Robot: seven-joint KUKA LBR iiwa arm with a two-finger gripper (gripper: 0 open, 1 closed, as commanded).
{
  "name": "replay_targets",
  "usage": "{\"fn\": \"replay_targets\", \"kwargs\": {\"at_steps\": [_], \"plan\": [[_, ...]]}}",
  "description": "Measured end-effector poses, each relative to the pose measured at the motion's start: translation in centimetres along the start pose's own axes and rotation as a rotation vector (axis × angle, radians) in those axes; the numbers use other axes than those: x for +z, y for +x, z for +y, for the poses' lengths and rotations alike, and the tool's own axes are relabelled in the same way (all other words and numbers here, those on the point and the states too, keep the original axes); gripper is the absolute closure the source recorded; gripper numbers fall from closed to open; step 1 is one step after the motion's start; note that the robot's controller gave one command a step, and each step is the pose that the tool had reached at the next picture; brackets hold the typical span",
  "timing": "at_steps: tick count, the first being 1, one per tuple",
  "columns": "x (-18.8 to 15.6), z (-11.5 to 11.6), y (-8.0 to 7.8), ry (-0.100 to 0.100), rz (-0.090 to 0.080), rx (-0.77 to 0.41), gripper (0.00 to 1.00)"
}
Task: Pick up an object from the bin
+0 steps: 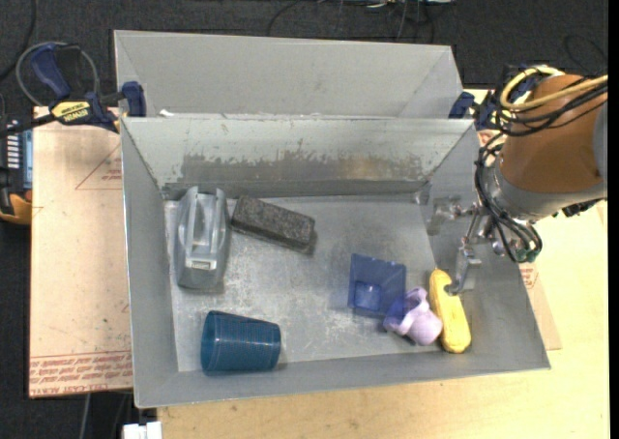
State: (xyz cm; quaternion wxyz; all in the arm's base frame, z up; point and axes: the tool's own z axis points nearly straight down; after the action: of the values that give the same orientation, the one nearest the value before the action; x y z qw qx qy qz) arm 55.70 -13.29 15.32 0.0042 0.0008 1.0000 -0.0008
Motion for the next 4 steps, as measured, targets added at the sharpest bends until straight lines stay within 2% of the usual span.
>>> {"fn": "replay_targets", "kwargs": {"at_steps": [1,2,3,4], "plan": [[-2.8,3.1,1.3,0.001,-0.008,-0.212,0.0],[5.0,2.5,7.4,-0.004,0.01,-0.082,0.0],[3.8,4.4,6.3,0.001,-0.013,-0.159,0.0],[3.7,4.5,6.3,0.001,-0.014,-0.166,1.0]]}}
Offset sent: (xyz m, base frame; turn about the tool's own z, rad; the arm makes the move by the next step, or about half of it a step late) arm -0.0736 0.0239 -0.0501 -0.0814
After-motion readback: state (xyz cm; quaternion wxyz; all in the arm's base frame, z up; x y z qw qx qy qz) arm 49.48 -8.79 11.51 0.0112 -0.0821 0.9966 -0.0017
